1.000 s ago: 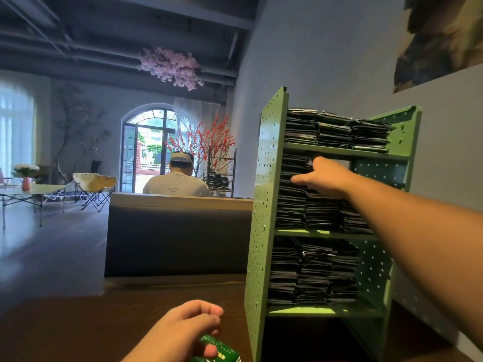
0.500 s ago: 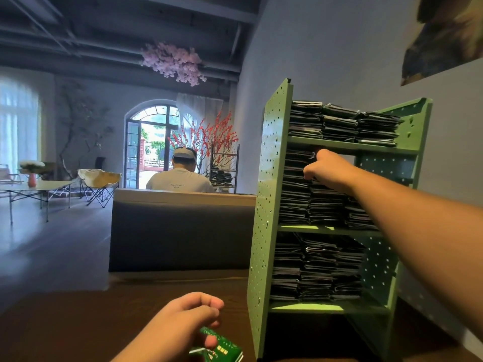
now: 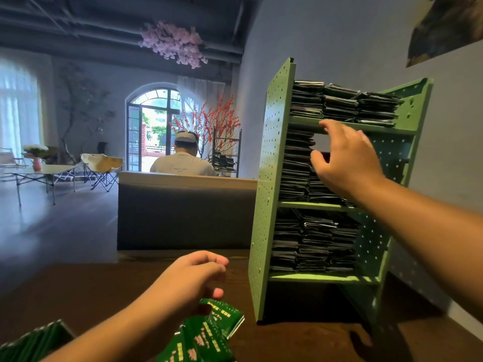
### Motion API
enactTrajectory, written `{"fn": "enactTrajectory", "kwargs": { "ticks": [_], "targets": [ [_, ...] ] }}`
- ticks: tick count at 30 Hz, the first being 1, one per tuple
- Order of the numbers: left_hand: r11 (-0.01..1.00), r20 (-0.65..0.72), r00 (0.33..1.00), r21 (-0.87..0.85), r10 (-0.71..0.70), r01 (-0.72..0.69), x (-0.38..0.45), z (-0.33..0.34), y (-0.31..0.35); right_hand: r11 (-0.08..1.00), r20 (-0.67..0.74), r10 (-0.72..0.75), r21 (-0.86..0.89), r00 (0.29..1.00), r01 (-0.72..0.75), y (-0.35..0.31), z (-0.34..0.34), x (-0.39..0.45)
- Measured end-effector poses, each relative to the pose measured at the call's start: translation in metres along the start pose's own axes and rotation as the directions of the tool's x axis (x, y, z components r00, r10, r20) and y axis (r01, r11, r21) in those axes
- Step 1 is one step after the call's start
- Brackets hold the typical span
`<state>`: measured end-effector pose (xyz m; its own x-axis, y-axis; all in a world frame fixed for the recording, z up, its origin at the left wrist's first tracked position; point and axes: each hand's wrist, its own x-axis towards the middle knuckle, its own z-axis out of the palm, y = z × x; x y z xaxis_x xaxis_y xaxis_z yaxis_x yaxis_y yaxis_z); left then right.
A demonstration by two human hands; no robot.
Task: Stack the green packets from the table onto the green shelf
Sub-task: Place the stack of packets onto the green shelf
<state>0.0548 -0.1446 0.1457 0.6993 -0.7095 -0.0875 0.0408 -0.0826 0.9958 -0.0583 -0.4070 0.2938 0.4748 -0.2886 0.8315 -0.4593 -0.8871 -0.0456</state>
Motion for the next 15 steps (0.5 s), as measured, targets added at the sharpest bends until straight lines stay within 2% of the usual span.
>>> {"fn": "enactTrajectory", "kwargs": {
  "ticks": [3,5,7,9,11,13,15],
  "targets": [
    [0.999,-0.012,0.999,0.028,0.044,-0.043,-0.005,0.0,0.001,0.993,-0.074,-0.117,0.018,0.99,0.119,-0.01,-0.001,-0.017],
    [0.997,-0.025,0.998,0.046,0.06,-0.059,-0.009,-0.001,-0.002,0.974,-0.065,-0.224,0.03,0.972,0.226,-0.023,0.0,-0.032],
    [0.997,-0.033,0.998,0.061,0.057,-0.054,-0.014,-0.003,-0.007,0.947,0.004,-0.318,0.051,0.948,0.318,-0.041,0.006,-0.05],
    [0.997,-0.044,0.999,0.065,0.031,-0.028,-0.019,-0.007,-0.014,0.92,0.126,-0.39,0.091,0.912,0.381,-0.062,0.023,-0.075],
    [0.997,-0.065,0.998,0.08,0.002,0.003,-0.021,-0.011,-0.021,0.893,0.282,-0.45,0.151,0.847,0.424,-0.086,0.043,-0.104],
    [0.993,-0.094,0.995,0.115,-0.019,0.03,-0.021,-0.019,-0.031,0.874,0.47,-0.485,0.24,0.737,0.423,-0.111,0.065,-0.135],
    [0.99,-0.107,0.992,0.123,-0.061,0.074,-0.022,-0.031,-0.04,0.886,0.653,-0.457,0.277,0.604,0.371,-0.132,0.093,-0.164]
  ]
}}
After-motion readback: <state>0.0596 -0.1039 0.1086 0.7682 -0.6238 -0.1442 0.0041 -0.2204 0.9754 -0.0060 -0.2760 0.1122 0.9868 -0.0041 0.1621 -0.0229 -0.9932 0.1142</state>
